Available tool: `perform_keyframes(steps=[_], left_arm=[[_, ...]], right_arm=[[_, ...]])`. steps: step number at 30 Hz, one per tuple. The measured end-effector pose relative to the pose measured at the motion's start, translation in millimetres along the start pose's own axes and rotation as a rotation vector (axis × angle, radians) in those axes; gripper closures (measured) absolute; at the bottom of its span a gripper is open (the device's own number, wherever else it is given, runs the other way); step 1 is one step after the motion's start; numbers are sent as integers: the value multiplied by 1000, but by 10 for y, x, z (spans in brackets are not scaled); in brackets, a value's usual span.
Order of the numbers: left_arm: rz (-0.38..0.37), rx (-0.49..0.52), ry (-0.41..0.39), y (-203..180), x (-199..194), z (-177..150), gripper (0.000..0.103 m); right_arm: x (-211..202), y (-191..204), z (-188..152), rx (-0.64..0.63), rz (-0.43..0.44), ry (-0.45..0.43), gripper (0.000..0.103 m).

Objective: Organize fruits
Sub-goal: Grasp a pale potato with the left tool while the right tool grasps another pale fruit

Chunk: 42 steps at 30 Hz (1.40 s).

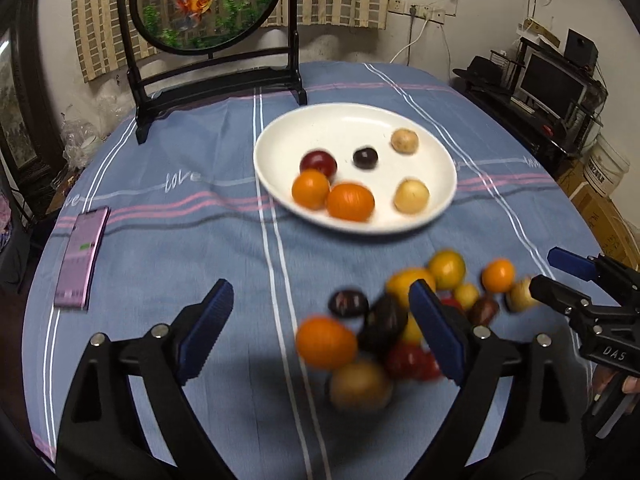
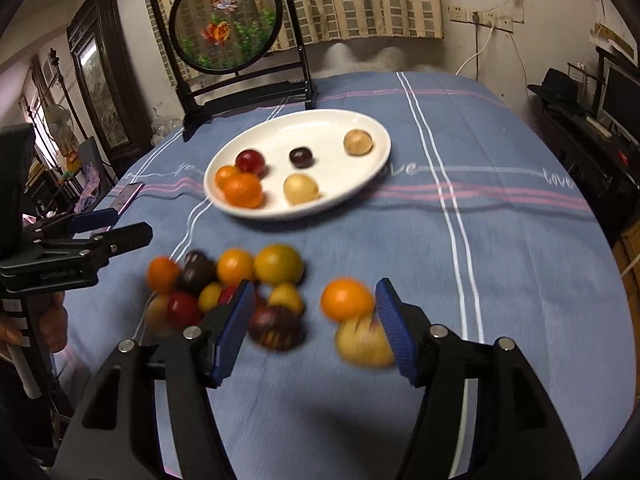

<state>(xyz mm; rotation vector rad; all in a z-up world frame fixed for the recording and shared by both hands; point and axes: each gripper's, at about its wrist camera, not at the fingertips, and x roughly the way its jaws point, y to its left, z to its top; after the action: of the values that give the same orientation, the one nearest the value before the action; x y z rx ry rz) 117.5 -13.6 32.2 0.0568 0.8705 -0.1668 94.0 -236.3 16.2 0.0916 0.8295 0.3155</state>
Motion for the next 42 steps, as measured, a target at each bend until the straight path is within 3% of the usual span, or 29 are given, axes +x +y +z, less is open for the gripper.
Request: perform_keyframes(steps=[10, 23, 25, 27, 28, 31, 39, 42], left_arm=[[-38, -20, 43, -18, -119, -561, 12], [-38, -16, 97, -136, 181, -754, 14], [-32, -13, 97, -159, 244, -748, 21], [-27, 0, 116, -183, 314, -745, 42], [-25, 11, 119, -200, 353, -743, 42], [-23, 47, 105, -258, 351, -720, 57], [-30, 41, 79, -99, 228, -808, 57], [-37, 32, 69, -27, 190, -819, 57]], right_arm=[[-173, 57, -538, 25, 15, 48, 39], [-84, 75, -698, 28, 28, 106, 39], [-101, 53, -702, 31, 28, 103, 39], [-114, 8, -704, 40, 22, 101, 39], [-115, -11, -703, 45, 19, 100, 39], [-110, -73, -701, 52, 2, 103, 39], [68, -186, -557, 49, -114, 102, 39], [166, -168, -450, 41, -120, 102, 39]])
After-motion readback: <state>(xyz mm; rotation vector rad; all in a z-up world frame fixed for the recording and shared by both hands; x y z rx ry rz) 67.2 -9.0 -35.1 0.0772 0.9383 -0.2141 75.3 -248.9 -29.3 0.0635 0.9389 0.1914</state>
